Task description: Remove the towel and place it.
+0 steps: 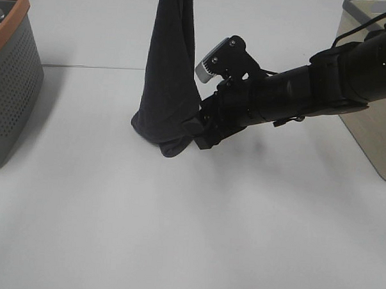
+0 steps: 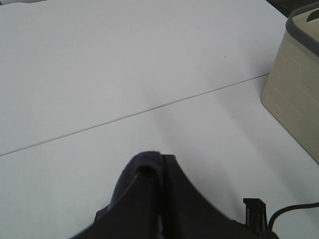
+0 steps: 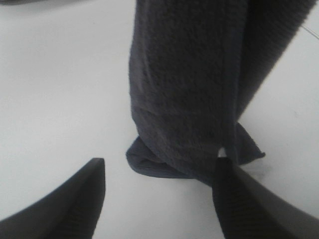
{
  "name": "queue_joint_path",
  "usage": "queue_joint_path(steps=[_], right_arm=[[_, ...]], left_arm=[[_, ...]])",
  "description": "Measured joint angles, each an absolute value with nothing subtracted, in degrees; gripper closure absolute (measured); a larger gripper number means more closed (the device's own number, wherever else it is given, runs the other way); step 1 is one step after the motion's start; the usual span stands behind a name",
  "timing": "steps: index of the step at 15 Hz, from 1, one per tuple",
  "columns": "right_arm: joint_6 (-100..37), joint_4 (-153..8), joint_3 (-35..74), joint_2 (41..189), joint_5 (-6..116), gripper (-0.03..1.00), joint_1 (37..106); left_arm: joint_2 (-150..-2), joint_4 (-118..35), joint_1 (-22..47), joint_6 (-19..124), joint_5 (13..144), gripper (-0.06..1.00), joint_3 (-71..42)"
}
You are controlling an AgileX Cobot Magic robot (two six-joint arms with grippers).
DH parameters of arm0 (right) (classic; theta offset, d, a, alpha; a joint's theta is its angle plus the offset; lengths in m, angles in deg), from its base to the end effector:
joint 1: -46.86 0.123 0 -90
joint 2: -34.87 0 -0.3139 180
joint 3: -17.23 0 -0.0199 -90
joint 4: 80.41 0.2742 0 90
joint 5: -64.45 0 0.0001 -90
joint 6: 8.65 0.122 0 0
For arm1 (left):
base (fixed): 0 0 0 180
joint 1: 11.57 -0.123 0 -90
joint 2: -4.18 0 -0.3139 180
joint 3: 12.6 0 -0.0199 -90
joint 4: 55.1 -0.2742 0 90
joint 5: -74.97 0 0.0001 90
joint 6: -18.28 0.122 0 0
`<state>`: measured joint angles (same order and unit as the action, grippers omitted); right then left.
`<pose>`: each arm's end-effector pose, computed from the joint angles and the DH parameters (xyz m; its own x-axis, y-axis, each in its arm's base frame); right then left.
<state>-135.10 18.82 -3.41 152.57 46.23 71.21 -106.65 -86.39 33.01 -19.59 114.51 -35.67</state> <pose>0.3713 0.2095 0.1268 -0.3130 -0.6115 -0.7267 -0.8183 0.5621 -0.1204 0.3712 -0.3091 0.3843 -0.4806 0.1810 -0.8581 0.3678 0.9299 -0.0098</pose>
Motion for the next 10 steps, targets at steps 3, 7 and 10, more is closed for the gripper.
queue_joint_path(steps=[3, 7, 10], right_arm=[[-135.1, 18.9, -2.8, 152.7, 50.0, 0.34, 71.2], [-136.1, 18.9, -0.4, 153.3, 50.6, 0.34, 71.2], [-135.9, 19.1, 3.2, 156.8, 49.0, 0.34, 71.2]], left_arm=[[-106.4, -86.4, 33.0, -19.5, 115.2, 0.94, -35.7], [-105.8, -86.1, 33.0, -19.4, 115.9, 0.94, -35.7], [-105.8, -85.5, 33.0, -18.5, 115.9, 0.94, -35.7]])
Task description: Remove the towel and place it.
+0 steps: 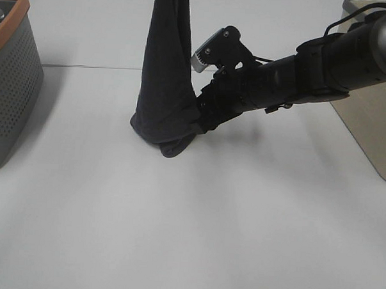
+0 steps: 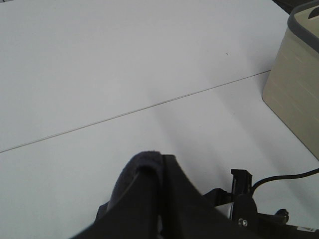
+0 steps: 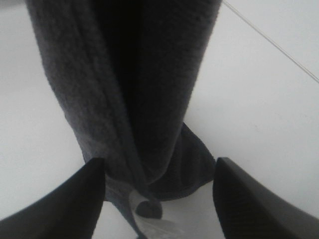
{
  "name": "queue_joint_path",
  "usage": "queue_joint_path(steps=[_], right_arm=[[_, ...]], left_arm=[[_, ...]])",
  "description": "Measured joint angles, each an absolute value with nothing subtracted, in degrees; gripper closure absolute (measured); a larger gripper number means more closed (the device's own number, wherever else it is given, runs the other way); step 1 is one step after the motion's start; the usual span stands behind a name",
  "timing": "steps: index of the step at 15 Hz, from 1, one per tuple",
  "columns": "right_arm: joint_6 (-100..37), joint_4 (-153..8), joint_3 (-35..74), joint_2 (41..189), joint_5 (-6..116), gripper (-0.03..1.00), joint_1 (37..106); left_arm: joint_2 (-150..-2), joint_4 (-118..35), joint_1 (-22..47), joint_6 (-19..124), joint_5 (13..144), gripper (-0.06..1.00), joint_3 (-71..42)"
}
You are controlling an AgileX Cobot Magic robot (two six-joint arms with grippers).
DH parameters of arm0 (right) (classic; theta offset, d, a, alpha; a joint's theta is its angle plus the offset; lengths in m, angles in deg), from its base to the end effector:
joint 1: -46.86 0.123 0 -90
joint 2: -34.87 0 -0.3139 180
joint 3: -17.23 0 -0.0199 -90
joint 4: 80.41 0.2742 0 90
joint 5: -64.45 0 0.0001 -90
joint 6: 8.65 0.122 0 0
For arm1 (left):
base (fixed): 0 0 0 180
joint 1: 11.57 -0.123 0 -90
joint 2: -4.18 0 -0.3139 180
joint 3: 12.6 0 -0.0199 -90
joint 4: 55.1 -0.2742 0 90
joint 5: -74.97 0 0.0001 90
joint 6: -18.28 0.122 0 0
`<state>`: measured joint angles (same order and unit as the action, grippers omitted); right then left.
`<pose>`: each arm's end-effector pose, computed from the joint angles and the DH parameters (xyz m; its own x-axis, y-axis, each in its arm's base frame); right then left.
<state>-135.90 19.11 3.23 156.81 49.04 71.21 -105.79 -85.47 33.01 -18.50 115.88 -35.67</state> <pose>0.4028 0.2175 0.1254 -0.2922 -0.6194 -0.7286 -0.7951 0.5808 -0.1749 0.3672 -0.3051 0.3888 -0.4891 0.1863 -0.8521 0.3662 0.9305 -0.0067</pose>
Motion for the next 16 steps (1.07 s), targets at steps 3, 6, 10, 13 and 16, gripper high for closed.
queue_joint_path(steps=[3, 6, 10, 13, 16], right_arm=[[-132.8, 19.2, 3.3, 157.4, 45.6, 0.34, 71.2], [-127.5, 19.3, 2.9, 157.4, 45.7, 0.39, 71.2], [-125.9, 19.3, -0.3, 157.4, 45.7, 0.45, 71.2], [-125.9, 19.3, -0.4, 157.4, 43.1, 0.49, 71.2], [-125.9, 19.3, -0.4, 157.4, 39.8, 0.56, 71.2]], left_arm=[[-105.8, -85.9, 33.0, -18.4, 115.9, 0.94, -35.7], [-105.8, -86.8, 33.0, -18.3, 115.9, 0.94, -35.7], [-105.8, -88.1, 33.0, -18.3, 115.4, 0.94, -35.7], [-105.8, -88.0, 33.0, -18.3, 114.7, 0.94, -35.7], [-105.8, -87.8, 33.0, -18.3, 114.4, 0.94, -35.7]])
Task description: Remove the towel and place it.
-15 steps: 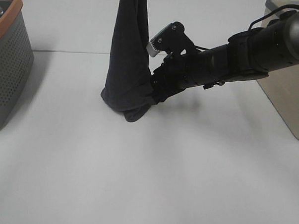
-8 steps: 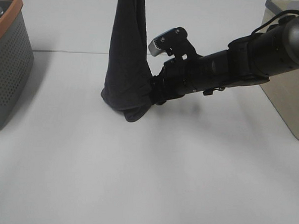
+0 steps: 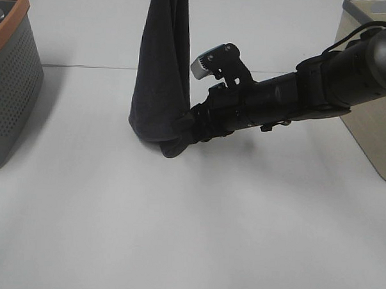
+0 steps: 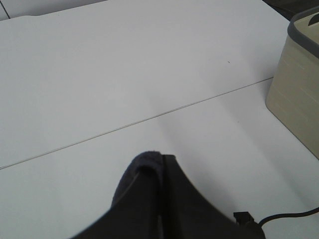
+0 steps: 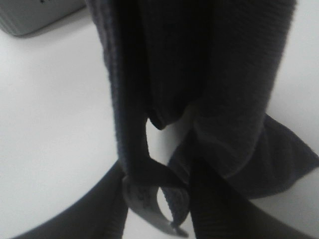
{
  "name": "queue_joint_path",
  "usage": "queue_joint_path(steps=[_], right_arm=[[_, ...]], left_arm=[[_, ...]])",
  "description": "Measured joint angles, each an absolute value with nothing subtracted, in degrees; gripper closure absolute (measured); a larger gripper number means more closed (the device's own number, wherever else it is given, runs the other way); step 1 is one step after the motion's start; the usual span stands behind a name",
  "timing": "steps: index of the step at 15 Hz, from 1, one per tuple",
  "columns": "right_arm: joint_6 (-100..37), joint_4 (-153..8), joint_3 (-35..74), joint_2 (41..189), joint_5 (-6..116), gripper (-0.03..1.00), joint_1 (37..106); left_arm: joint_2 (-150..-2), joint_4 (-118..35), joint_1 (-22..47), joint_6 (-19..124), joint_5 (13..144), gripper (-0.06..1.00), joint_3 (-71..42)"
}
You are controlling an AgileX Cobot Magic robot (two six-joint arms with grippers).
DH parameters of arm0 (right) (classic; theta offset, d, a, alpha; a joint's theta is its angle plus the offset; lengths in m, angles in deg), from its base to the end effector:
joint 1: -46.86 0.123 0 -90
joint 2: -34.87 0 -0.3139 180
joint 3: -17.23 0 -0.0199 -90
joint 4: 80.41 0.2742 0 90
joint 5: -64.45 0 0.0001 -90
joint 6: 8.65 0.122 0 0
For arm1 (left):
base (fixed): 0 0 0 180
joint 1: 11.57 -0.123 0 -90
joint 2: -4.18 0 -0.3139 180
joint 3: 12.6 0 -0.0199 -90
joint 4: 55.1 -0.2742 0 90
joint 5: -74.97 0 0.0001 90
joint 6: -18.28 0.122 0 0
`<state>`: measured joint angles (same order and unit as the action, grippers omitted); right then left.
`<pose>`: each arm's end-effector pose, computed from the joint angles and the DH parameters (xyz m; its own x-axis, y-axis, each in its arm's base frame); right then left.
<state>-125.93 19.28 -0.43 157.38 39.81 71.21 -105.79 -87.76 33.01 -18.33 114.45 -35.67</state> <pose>0.3776 0.2260 0.1103 -0.4429 -0.4870 -0.7528 -0.7973 0.5979 0.0823 0.3695 -0.3053 0.3925 -0.4482 0.2062 -0.8698 0.3773 0.9258 0.0251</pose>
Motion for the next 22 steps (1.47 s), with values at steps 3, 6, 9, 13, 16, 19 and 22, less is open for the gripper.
queue_joint_path(steps=[3, 6, 9, 13, 16, 19, 22], right_arm=[[-125.7, 19.3, -0.4, 157.4, 38.0, 0.65, 71.2], [-124.0, 19.3, -0.4, 157.4, 38.4, 0.91, 71.2], [-109.1, 8.9, -0.5, 154.0, 38.1, 0.95, 71.2], [-82.2, -18.8, -0.5, 143.6, 37.6, 0.95, 71.2], [-63.0, -45.6, 5.7, 135.8, 31.1, 0.95, 71.2], [-52.4, -66.5, 21.2, 133.0, 11.1, 0.95, 71.2], [-52.4, -76.0, 32.3, 133.0, 0.0, 0.95, 71.2]], left_arm=[[-105.8, -86.8, 33.0, -18.3, 114.2, 0.94, -35.7], [-105.8, -86.8, 33.0, -18.3, 114.2, 0.94, -35.7], [-105.6, -86.9, 31.9, -19.5, 114.2, 0.94, -35.7], [-102.7, -87.0, 26.6, -28.7, 111.5, 0.94, -35.7], [-101.0, -84.5, 23.4, -38.8, 106.7, 0.94, -35.7], [-100.6, -82.0, 21.7, -52.9, 101.6, 0.94, -35.7], [-100.6, -83.4, 20.3, -68.3, 100.0, 0.94, -35.7]])
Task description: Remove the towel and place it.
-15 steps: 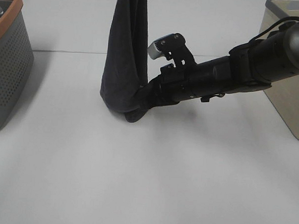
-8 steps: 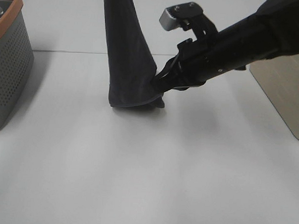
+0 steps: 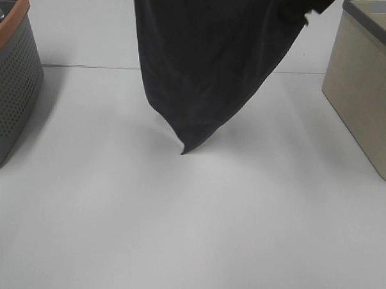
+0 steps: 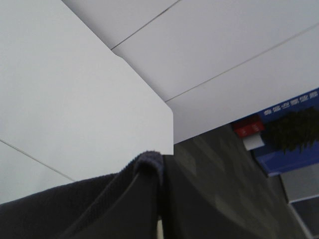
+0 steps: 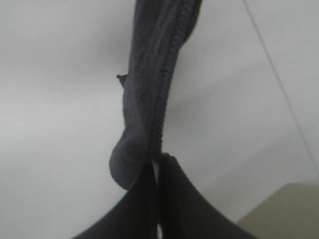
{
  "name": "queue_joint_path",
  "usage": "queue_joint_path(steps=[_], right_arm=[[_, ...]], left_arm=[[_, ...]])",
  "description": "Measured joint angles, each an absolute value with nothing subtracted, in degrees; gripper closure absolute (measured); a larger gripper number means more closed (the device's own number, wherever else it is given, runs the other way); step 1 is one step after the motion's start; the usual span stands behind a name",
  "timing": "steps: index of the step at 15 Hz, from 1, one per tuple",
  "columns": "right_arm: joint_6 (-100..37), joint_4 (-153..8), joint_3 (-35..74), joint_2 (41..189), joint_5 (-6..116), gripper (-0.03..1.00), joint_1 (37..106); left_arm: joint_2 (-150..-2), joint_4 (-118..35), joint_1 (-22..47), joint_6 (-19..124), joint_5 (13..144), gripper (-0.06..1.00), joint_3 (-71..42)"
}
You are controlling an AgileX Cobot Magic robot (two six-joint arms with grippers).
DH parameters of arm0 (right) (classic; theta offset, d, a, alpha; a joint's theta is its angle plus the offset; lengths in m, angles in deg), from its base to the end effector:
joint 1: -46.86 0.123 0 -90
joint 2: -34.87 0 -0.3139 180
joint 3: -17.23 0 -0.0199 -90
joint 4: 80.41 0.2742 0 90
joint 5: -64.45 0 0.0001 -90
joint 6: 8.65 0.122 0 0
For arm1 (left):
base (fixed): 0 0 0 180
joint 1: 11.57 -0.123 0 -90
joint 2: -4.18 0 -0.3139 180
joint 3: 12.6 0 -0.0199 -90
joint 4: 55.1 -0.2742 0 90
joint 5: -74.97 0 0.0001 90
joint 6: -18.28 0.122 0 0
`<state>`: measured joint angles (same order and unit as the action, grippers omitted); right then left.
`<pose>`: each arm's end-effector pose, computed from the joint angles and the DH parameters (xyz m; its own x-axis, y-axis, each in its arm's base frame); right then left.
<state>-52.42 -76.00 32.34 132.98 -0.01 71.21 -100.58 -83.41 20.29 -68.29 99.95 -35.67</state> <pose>0.3423 0.1642 0.3844 -0.2743 -0.8549 -0.4403 -0.8439 0.4336 -0.3161 0.4073 -0.2243 0.4569 -0.4076 -0.7511 -0.5193 -0.0057 0.5708 -0.8211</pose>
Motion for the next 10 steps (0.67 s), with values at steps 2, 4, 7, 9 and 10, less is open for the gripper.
queue_joint_path(steps=[2, 4, 7, 9, 10], right_arm=[[-52.7, -81.3, 37.5, 133.0, -1.2, 0.95, 71.2], [-53.8, -86.4, 39.0, 133.0, 0.8, 0.95, 71.2], [-53.2, -95.5, 39.0, 133.1, 7.6, 0.95, 71.2], [-50.9, -98.9, 39.0, 134.2, 14.9, 0.95, 71.3], [-50.6, -99.1, 39.1, 135.3, 17.1, 0.95, 71.3]], left_arm=[[-100.6, -85.9, 18.8, -77.4, 99.8, 0.94, -35.6], [-100.4, -88.4, 18.4, -86.7, 99.6, 0.94, -32.6], [-100.2, -95.1, 18.4, -106.3, 98.5, 0.94, -25.1], [-100.3, -107.8, 18.4, -130.1, 95.4, 0.94, -19.1], [-100.7, -118.2, 18.4, -140.8, 94.7, 0.94, -17.4]])
